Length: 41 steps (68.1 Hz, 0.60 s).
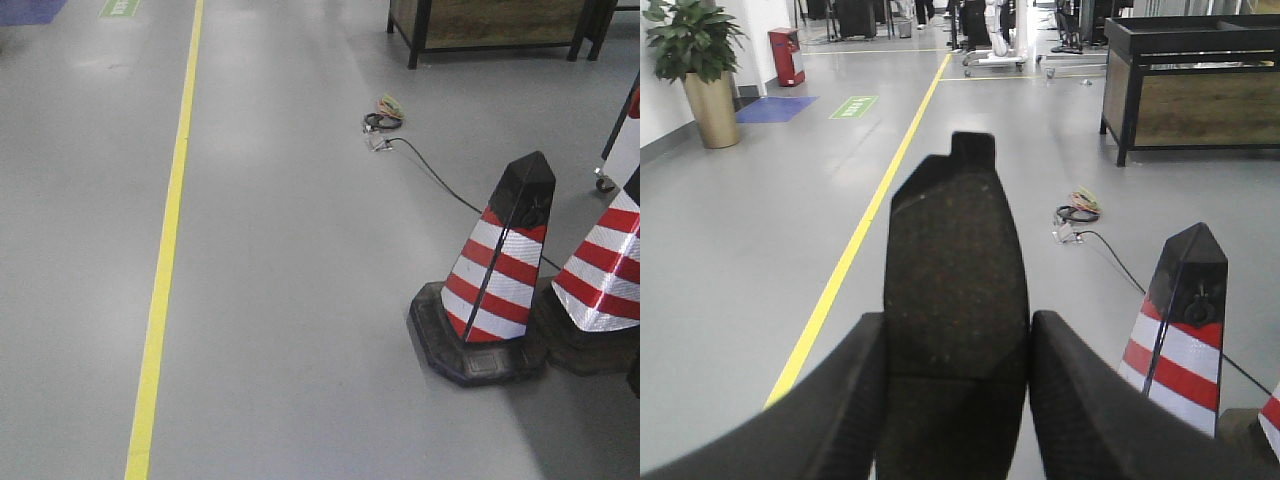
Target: Move and align brake pads A on conveyor
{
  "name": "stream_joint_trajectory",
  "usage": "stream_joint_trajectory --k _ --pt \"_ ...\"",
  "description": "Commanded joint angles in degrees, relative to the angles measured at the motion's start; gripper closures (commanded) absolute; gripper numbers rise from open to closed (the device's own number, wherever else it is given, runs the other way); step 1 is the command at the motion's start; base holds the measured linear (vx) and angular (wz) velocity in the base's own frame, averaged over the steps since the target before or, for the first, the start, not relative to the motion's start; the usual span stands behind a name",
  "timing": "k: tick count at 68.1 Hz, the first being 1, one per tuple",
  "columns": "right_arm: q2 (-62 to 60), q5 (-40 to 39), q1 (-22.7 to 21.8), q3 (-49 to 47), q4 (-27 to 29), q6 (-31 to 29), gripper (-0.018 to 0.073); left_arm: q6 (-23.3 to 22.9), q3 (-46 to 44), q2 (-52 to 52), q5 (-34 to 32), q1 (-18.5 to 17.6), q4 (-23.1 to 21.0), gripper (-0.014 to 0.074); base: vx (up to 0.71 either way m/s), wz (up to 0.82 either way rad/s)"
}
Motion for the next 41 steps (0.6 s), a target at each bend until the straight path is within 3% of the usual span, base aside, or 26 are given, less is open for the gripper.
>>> stream_joint_trajectory --k 1,41 --pt "0.4 -6.0 -0.1 -1.7 -0.2 -0.3 0.0536 -0.1 -1.7 0.3 -5.5 -0.3 -0.7 0.0524 0.42 -0.12" --pt "0.4 -6.0 -0.1 -1.7 -0.2 -0.3 0.0536 -0.1 -1.7 0.3 -5.5 -0.3 -0.7 0.0524 0.40 -0.20"
